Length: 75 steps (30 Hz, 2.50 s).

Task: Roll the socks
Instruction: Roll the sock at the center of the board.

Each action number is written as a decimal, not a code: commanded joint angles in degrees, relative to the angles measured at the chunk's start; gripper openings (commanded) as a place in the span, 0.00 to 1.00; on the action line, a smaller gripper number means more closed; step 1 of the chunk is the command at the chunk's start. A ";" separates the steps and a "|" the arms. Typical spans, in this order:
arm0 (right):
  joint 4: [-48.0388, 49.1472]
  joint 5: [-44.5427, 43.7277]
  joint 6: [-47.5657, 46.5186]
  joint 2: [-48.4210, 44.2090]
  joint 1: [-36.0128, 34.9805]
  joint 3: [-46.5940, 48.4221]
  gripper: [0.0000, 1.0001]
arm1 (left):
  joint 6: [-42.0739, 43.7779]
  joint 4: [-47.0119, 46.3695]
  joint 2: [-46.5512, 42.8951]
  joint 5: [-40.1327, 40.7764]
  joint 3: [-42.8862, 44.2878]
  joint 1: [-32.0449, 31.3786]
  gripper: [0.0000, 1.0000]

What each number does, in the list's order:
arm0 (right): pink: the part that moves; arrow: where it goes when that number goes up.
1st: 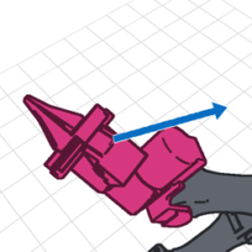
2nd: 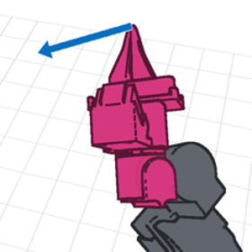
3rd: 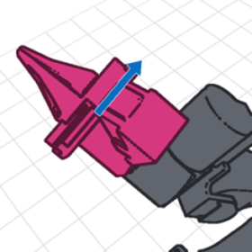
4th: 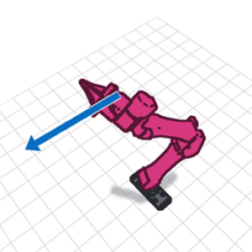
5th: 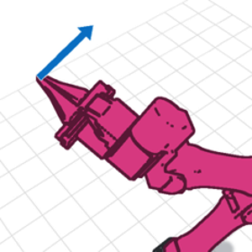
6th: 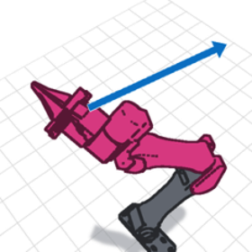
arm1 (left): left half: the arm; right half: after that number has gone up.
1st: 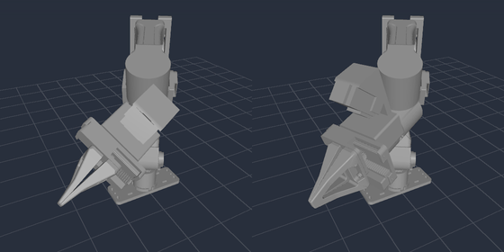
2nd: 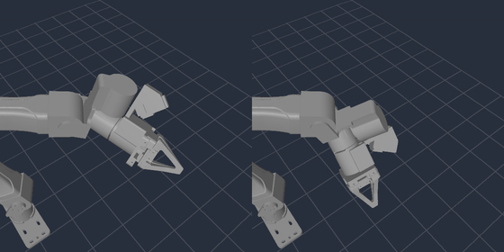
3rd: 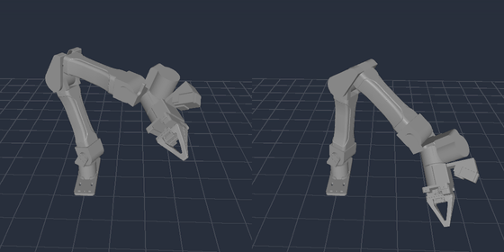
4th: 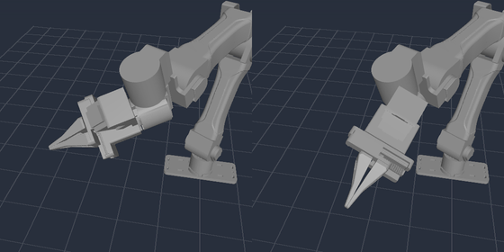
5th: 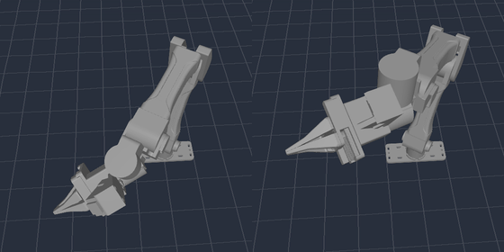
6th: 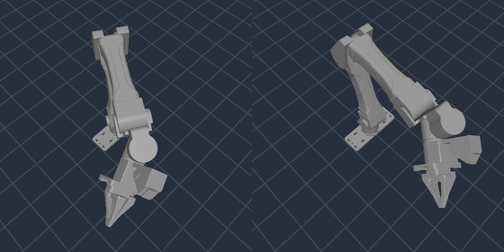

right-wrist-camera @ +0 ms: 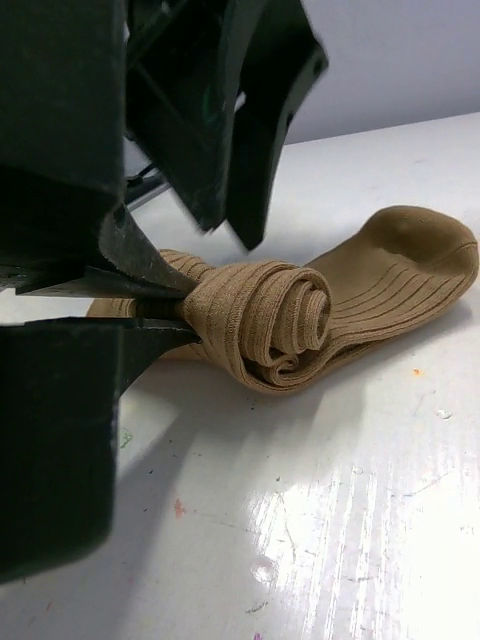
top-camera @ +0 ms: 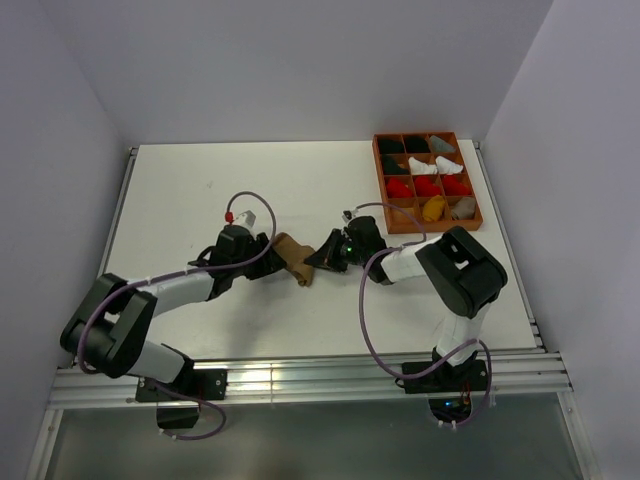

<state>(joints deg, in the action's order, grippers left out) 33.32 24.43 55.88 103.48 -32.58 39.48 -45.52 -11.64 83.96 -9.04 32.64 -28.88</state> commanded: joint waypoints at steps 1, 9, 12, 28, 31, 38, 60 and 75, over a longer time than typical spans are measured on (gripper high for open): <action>-5.20 0.09 -3.23 -2.32 0.32 2.09 0.00 | 5.52 0.40 -4.24 10.78 0.05 -0.38 0.50; -3.70 2.03 -1.48 0.32 0.23 2.18 0.00 | 8.95 -4.35 5.14 13.34 5.85 -0.73 0.43; -4.22 2.29 -1.47 0.67 0.32 2.44 0.00 | 9.04 -6.37 9.19 14.22 7.26 -1.43 0.39; -0.90 2.56 1.69 -6.00 3.57 -4.40 0.00 | -6.60 3.38 15.00 26.35 4.36 -1.88 0.30; 3.31 3.17 3.62 -7.33 4.54 -7.74 0.00 | -7.65 3.29 15.18 26.09 4.10 -1.88 0.29; 6.13 5.54 2.92 -5.22 6.74 -9.78 0.00 | -6.87 1.70 12.81 24.33 3.91 -1.88 0.30; -26.00 -6.23 -4.19 -8.83 6.65 -0.56 0.00 | -11.62 -4.35 5.08 23.98 -4.86 -3.89 0.30; -43.69 -9.84 -4.29 -3.11 4.10 11.14 0.00 | 16.68 -17.80 -1.36 33.65 -0.66 -23.84 0.58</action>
<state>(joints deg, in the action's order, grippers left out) -3.92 17.37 52.64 97.91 -27.90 49.80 -37.74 -23.29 80.49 23.51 28.77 -51.00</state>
